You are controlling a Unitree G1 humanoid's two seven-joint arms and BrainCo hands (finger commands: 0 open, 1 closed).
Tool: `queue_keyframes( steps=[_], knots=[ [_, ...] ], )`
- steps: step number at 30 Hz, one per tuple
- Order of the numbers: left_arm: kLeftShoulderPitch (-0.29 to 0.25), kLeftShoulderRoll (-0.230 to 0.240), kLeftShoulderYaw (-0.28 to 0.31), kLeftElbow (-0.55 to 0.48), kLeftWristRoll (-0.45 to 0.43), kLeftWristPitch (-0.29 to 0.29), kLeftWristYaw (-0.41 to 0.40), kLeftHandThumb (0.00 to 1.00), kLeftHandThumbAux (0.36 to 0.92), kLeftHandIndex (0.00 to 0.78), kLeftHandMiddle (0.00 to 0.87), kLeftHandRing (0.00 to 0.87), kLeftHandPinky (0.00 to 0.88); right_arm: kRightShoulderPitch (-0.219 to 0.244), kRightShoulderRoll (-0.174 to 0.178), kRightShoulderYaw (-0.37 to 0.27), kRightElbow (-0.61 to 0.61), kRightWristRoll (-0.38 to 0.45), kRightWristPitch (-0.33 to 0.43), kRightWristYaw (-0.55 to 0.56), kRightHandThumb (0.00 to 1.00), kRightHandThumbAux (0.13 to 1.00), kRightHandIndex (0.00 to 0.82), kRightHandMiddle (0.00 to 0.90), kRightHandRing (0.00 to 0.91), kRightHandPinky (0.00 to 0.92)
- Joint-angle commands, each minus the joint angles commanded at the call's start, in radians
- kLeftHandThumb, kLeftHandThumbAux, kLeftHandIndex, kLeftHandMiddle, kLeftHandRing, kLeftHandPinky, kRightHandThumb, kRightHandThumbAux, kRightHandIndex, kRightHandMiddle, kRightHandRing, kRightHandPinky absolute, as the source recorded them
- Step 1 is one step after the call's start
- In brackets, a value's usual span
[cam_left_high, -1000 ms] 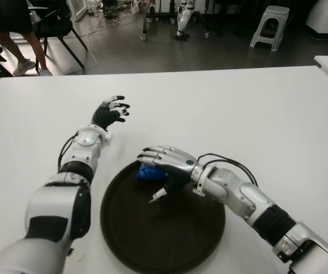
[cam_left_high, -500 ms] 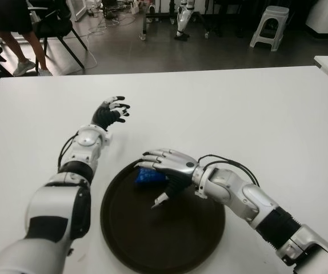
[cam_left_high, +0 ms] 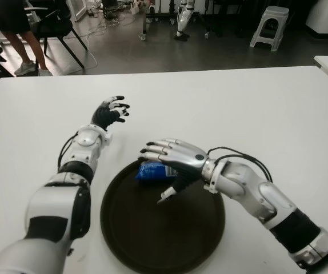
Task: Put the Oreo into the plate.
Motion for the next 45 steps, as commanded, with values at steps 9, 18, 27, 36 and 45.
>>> queue_keyframes(
  steps=[9,18,27,36,45],
  knots=[
    [-0.001,0.005,-0.01,0.002,0.003,0.002,0.005,0.129,0.727,0.212,0.327,0.342,0.375,-0.052,-0.067,-0.161,-0.04,0.075,0.049,0.046,0.0,0.447,0.0,0.0,0.0,0.0],
    [0.001,0.004,-0.005,0.002,-0.004,0.002,0.006,0.149,0.743,0.243,0.346,0.358,0.389,-0.118,-0.074,-0.257,0.068,0.117,0.061,-0.026,0.0,0.489,0.0,0.0,0.0,0.0],
    [0.004,0.001,-0.006,-0.002,-0.006,-0.01,0.009,0.163,0.715,0.216,0.332,0.347,0.384,-0.31,0.029,-0.335,0.692,0.231,-0.024,-0.278,0.0,0.545,0.0,0.047,0.035,0.017],
    [0.002,0.002,-0.01,-0.001,-0.003,0.001,0.015,0.186,0.725,0.215,0.342,0.363,0.406,-0.384,0.155,-0.407,1.106,0.345,-0.06,-0.409,0.0,0.611,0.037,0.078,0.086,0.089],
    [0.006,0.003,-0.018,-0.002,0.006,-0.005,0.027,0.133,0.703,0.212,0.343,0.368,0.406,-0.381,0.247,-0.705,1.29,0.684,0.022,-0.268,0.0,0.668,0.165,0.214,0.23,0.268]
  ],
)
